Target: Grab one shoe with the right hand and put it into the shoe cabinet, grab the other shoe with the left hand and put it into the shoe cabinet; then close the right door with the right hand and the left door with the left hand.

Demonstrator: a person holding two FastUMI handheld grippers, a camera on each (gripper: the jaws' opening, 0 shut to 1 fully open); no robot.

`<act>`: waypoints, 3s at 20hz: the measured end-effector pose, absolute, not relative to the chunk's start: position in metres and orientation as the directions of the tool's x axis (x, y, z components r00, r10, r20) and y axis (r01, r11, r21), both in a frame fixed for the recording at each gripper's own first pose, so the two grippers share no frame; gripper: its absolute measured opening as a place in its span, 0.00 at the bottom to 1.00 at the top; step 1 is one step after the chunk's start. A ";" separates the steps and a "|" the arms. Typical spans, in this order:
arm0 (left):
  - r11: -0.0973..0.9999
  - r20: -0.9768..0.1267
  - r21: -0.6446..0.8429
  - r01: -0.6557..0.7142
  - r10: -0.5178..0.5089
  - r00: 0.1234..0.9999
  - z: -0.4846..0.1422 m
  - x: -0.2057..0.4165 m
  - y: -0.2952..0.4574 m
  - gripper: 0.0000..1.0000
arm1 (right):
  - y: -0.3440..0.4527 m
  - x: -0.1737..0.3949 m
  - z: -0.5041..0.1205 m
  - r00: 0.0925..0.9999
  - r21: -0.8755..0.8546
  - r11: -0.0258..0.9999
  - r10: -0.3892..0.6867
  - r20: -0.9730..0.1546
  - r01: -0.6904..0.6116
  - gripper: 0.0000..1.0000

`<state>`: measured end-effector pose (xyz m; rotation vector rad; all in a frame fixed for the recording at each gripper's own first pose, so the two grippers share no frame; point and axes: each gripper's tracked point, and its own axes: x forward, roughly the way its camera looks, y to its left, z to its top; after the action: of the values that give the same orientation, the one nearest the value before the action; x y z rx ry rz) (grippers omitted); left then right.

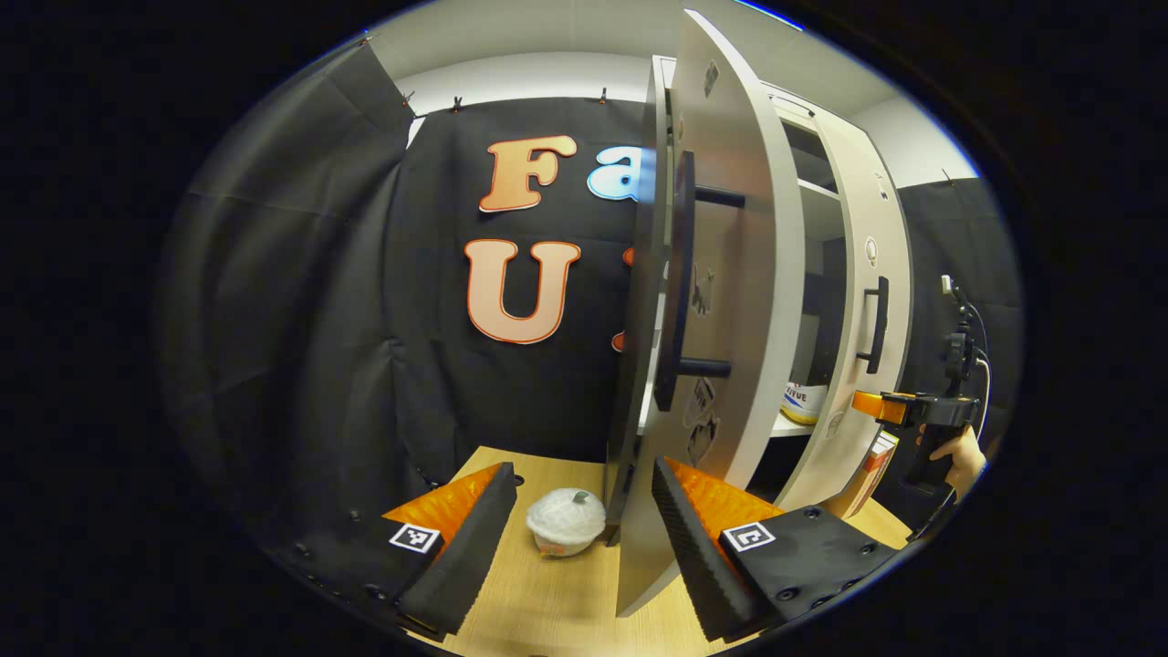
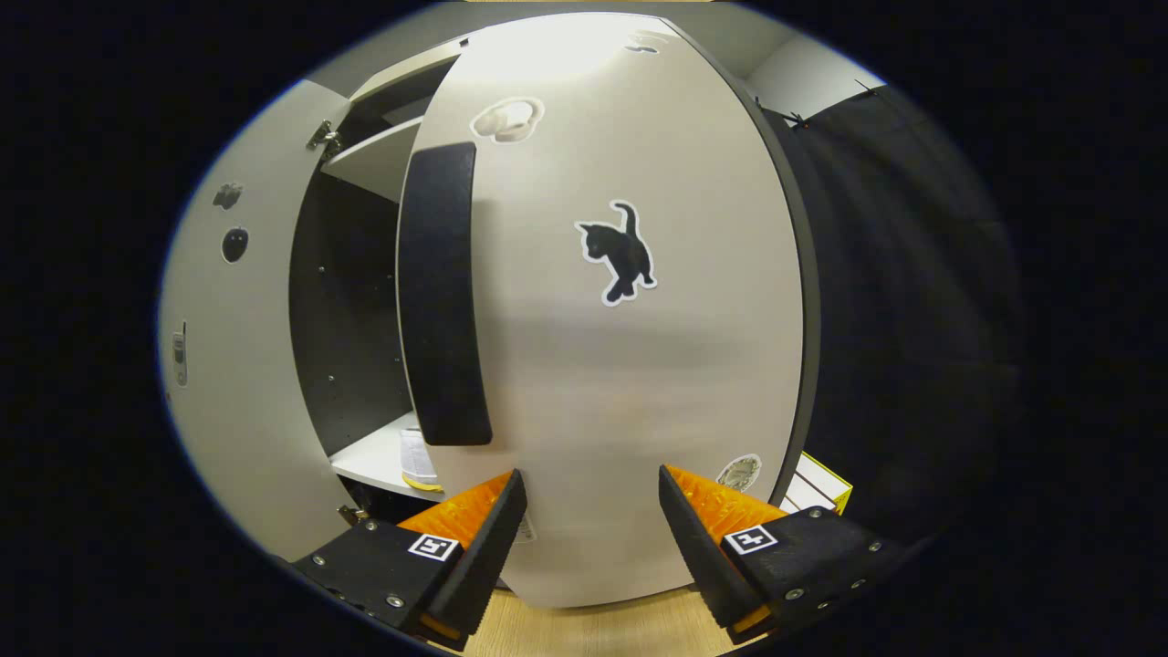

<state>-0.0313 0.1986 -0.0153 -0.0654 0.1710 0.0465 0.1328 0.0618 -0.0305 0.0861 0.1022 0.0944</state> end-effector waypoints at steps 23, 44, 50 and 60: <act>0.979 -0.198 -0.097 0.177 -0.193 0.961 -0.030 0.012 0.055 0.96 | -0.051 0.015 0.030 1.000 -0.002 1.000 -0.018 0.005 0.018 0.91; 0.984 -0.216 -0.008 0.178 -0.176 0.960 -0.058 0.120 -0.023 0.96 | -0.113 0.042 0.018 0.993 -0.005 0.994 -0.111 -0.040 0.111 0.91; 0.986 -0.228 0.028 0.166 -0.155 0.961 -0.057 0.143 -0.033 0.96 | -0.114 0.046 0.047 0.993 -0.034 0.993 -0.114 -0.009 0.113 0.91; 0.999 -0.118 -0.038 0.039 -0.043 0.992 0.060 0.067 0.026 0.96 | -0.096 0.014 0.124 0.996 -0.057 0.997 -0.056 0.072 0.061 0.91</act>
<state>0.0669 0.0255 0.0601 -0.0359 0.1189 -0.0408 0.0145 -0.0956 0.1245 -0.0597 -0.0707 -0.0586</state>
